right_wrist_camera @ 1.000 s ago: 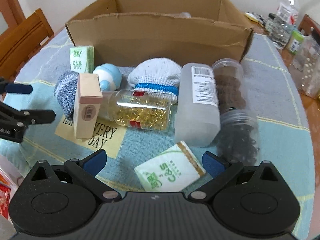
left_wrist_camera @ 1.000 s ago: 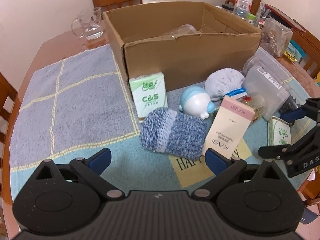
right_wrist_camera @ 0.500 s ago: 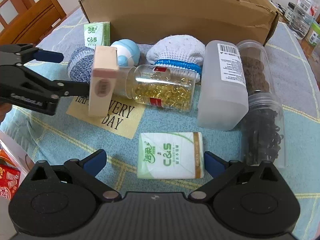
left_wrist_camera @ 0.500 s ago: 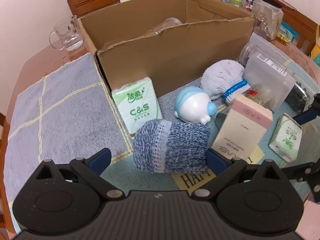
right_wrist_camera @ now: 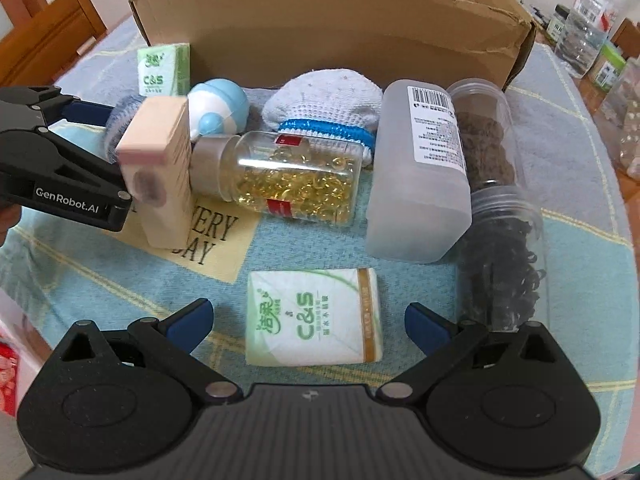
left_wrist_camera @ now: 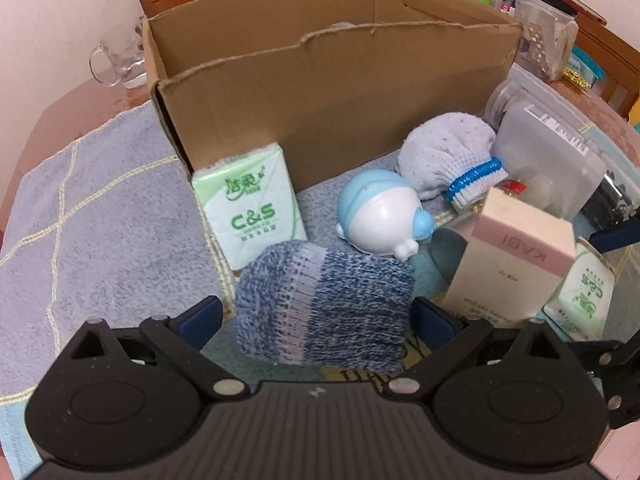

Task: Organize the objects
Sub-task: 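Grasp the grey-blue sock with the left tool while the right tool grasps the C&S pack, then carry the grey-blue sock and C&S pack into the box and release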

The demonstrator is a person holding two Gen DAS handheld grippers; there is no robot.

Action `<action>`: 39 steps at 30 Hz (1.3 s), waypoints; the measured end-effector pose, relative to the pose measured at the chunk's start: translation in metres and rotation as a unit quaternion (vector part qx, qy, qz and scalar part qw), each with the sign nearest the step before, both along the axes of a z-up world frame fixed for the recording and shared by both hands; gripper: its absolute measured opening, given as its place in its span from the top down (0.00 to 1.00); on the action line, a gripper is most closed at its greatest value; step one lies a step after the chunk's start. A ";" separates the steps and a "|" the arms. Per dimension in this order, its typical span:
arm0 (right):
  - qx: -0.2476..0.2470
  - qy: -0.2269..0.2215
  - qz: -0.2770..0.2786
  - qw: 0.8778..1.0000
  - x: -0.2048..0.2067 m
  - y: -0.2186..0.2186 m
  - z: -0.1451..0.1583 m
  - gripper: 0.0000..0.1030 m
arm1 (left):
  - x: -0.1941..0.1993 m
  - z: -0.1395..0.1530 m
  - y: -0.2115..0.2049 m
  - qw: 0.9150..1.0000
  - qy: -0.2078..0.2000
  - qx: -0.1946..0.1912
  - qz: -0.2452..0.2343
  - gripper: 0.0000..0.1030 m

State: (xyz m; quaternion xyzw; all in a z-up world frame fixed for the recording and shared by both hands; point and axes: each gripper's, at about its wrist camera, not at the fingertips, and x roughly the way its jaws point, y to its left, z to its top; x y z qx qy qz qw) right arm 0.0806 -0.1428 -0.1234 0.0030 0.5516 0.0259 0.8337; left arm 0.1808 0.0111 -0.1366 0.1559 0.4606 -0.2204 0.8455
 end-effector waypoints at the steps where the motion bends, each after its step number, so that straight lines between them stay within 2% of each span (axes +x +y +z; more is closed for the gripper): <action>1: -0.007 0.000 0.001 1.000 0.000 0.002 -0.001 0.00 | 0.000 0.000 0.000 1.000 0.000 -0.002 0.000 0.05; 7: -0.014 -0.002 0.002 1.000 -0.002 0.000 -0.001 0.00 | 0.004 0.000 0.004 1.000 0.010 -0.020 0.009 0.13; 10: -0.014 -0.004 -0.005 1.000 -0.003 -0.003 0.001 0.04 | 0.003 0.001 0.005 0.999 0.014 -0.027 0.011 0.18; 18: -0.017 -0.008 -0.003 1.000 -0.005 -0.010 0.010 0.32 | 0.004 0.007 0.006 1.000 0.020 -0.021 0.009 0.23; 26: -0.010 -0.010 0.005 1.000 -0.007 -0.017 0.018 0.33 | 0.004 0.018 0.007 0.999 0.032 -0.020 -0.005 0.28; 33: -0.002 -0.024 0.014 1.000 -0.009 -0.032 0.043 0.33 | 0.000 0.043 0.008 0.999 0.036 -0.019 -0.024 0.29; 39: 0.003 -0.041 0.023 0.999 0.005 -0.016 0.063 0.33 | -0.005 0.064 0.010 0.998 0.043 -0.021 -0.049 0.29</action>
